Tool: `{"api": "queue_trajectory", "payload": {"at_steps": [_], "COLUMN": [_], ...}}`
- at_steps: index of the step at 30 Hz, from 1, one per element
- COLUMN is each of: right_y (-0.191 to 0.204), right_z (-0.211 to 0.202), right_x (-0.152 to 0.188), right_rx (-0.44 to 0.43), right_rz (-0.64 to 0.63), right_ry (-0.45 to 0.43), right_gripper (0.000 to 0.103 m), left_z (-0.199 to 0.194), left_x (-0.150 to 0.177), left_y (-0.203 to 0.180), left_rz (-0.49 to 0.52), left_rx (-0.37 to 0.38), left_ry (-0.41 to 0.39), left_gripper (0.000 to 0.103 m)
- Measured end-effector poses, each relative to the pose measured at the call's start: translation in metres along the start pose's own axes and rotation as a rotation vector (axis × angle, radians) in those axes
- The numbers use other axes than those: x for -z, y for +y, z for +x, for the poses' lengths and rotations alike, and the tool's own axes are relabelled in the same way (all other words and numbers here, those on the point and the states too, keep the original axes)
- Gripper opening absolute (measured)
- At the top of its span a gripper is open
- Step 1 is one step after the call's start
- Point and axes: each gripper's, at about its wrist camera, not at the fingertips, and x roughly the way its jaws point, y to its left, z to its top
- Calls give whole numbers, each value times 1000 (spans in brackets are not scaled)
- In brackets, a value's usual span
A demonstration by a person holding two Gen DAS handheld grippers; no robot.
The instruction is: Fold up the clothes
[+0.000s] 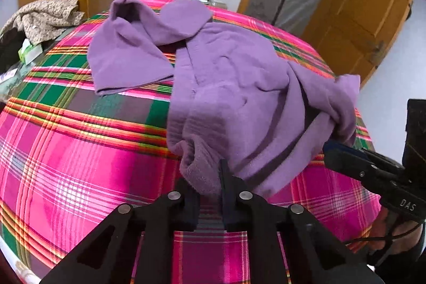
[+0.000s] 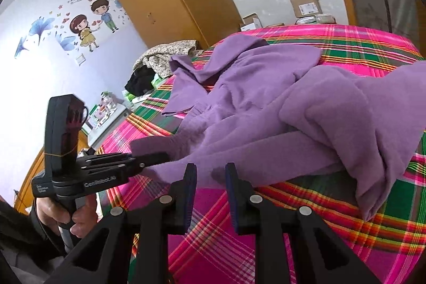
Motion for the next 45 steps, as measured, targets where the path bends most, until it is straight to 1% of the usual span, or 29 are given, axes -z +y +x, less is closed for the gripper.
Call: {"api": "queue_trajectory", "payload": {"at_steps": [6, 11, 14, 22, 24, 26, 27, 32, 34, 37, 41, 44, 45], "right_y": [-1, 3, 5, 12, 12, 10, 8, -5, -15, -27, -33, -39, -38], "right_z": [-2, 3, 9, 21, 20, 22, 23, 23, 19, 16, 17, 13, 12], "right_x": [-13, -27, -31, -37, -40, -43, -44, -46, -45, -45, -44, -48, -50], "right_rx": [62, 82, 84, 90, 107, 138, 161, 280, 305, 321, 344, 378, 374], "right_rz": [2, -10, -14, -20, -22, -20, -19, -25, -11, 16, 24, 50, 46], "right_ry": [-31, -42, -38, -28, -34, -32, -29, -35, -45, -45, -49, -68, -77], "right_gripper": [22, 22, 22, 22, 22, 23, 26, 36, 37, 37, 37, 37, 37], "left_z": [-24, -41, -51, -69, -67, -63, -62, -61, -58, -53, -62, -75, -77], "left_x": [-7, -6, -1, 24, 27, 28, 29, 23, 22, 21, 14, 8, 6], "left_y": [7, 25, 43, 102, 113, 116, 116, 114, 116, 121, 129, 136, 138], "left_rz": [5, -22, -63, -177, -187, -180, -174, -161, -168, -187, -203, -213, -218], "left_rx": [25, 10, -6, -102, -104, -88, -80, -77, -78, -91, -125, -179, -186], "left_ry": [-81, -109, -112, -104, -80, -58, -52, -68, -62, -48, -100, -158, -169], "left_gripper": [10, 9, 9, 8, 8, 8, 9, 11, 11, 17, 25, 26, 26]}}
